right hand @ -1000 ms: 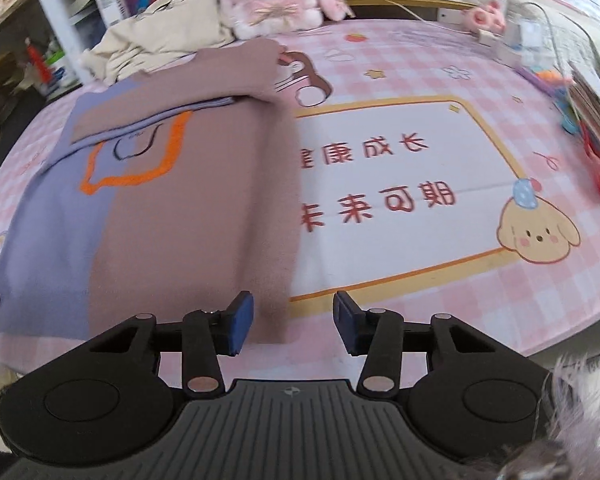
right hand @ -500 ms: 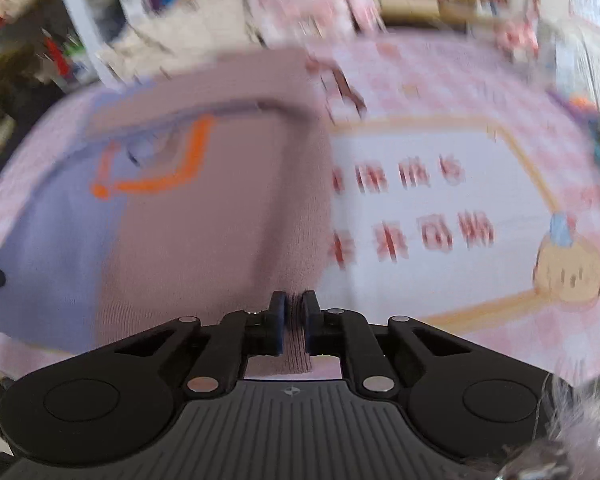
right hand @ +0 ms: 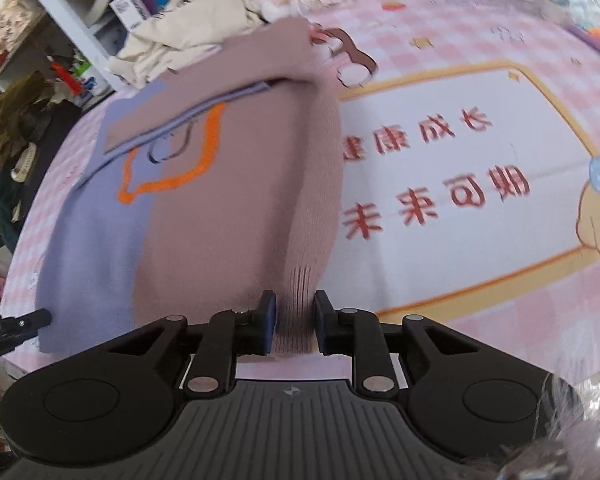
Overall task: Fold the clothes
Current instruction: 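Lift the hem with both grippers and fold it up toward the collar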
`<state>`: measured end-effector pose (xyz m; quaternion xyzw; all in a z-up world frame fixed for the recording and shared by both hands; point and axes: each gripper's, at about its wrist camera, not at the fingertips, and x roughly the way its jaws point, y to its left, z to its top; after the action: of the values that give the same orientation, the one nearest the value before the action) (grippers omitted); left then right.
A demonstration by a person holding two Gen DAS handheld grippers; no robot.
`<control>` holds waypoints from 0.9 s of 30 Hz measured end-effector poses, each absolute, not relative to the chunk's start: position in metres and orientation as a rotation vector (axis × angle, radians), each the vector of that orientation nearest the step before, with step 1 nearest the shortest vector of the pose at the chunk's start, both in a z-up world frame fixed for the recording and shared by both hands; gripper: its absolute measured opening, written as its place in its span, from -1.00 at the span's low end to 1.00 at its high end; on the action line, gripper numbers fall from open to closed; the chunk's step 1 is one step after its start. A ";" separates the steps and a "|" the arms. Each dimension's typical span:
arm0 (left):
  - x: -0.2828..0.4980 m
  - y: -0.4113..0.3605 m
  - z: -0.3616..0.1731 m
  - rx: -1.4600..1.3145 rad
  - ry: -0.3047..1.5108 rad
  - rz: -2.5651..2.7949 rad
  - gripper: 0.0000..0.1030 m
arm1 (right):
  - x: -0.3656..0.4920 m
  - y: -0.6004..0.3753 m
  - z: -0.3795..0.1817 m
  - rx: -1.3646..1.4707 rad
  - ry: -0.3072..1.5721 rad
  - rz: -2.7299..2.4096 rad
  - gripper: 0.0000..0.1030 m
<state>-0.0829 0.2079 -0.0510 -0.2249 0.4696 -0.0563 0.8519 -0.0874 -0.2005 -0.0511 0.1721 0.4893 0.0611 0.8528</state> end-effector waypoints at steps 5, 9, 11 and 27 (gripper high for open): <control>-0.080 0.211 -0.054 -0.521 0.975 -0.128 -0.42 | -0.075 -0.209 -0.055 0.431 0.969 0.131 -0.32; -0.071 0.211 -0.054 -0.536 0.979 -0.145 -0.40 | -0.040 -0.218 -0.058 0.431 0.935 0.136 -0.30; -0.068 0.213 -0.055 -0.540 0.977 -0.154 -0.40 | -0.020 -0.223 -0.060 0.432 0.935 0.143 -0.29; -0.074 0.227 -0.061 -0.656 1.001 -0.195 -0.40 | -0.082 -0.228 -0.064 0.548 1.063 0.234 -0.70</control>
<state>-0.0736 0.2274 -0.0611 -0.3082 0.4702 -0.0915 0.8219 -0.0825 -0.2281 -0.0640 0.2574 0.4992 0.1100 0.8200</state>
